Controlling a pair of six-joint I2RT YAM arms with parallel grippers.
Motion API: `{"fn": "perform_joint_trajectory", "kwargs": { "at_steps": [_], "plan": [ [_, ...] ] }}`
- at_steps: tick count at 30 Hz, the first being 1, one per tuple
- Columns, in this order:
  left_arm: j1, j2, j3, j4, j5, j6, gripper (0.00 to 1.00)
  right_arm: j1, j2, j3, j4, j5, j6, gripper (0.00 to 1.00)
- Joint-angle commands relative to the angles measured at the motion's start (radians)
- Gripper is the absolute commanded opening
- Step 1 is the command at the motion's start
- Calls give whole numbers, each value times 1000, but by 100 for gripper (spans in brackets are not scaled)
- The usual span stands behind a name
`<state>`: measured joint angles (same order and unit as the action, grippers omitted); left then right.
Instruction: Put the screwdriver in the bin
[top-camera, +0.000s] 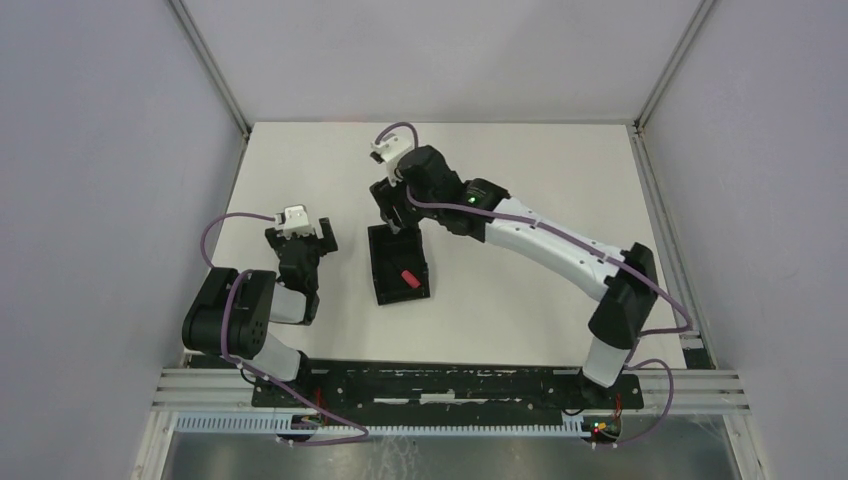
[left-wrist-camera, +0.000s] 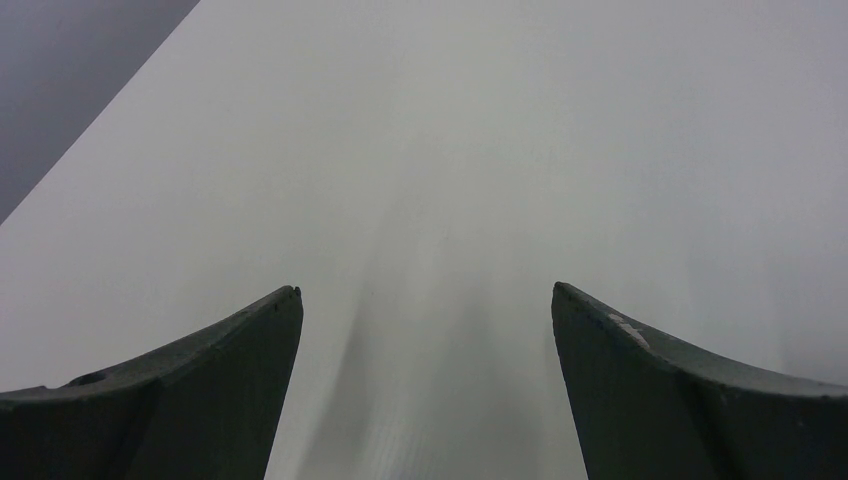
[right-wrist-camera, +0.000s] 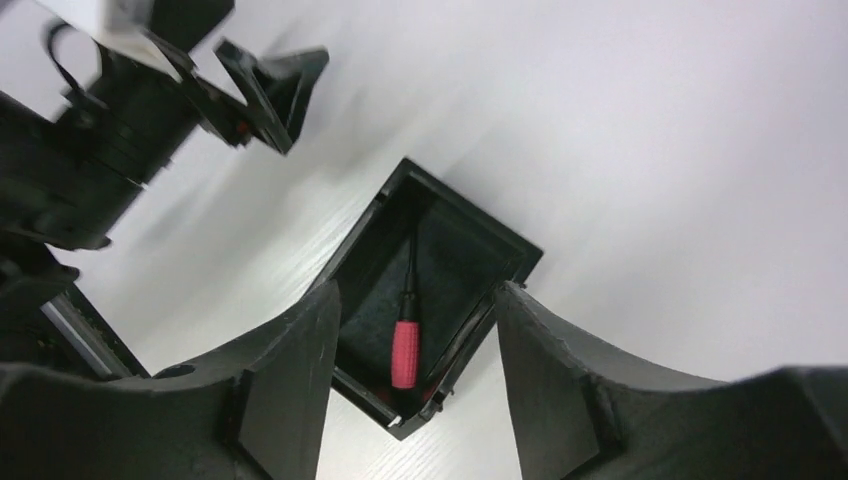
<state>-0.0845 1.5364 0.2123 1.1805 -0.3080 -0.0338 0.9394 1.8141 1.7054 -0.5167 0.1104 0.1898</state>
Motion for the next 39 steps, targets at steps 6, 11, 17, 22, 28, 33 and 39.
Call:
{"fn": "perform_joint_trajectory", "kwargs": {
  "at_steps": [6, 11, 17, 22, 28, 33, 39],
  "plan": [
    [2, 2, 15, 36, 0, -14, 100, -81, -259, -101, 94, 114, -43, 98],
    [2, 2, 15, 36, 1, -14, 100, -198, -428, -307, 201, 165, -108, 98],
    [2, 2, 15, 36, 1, -13, 100, -329, -688, -737, 473, 349, -234, 98],
    [1, 2, 15, 36, 0, -13, 100, -380, -855, -1087, 710, 471, -296, 98],
    [1, 2, 15, 36, 1, -13, 100, -415, -971, -1366, 872, 538, -272, 98],
    [1, 3, 15, 36, 1, -13, 100, -423, -996, -1446, 892, 568, -226, 98],
    [2, 5, 16, 36, 1, -14, 100, -427, -991, -1460, 899, 568, -218, 98]
  ]
}}
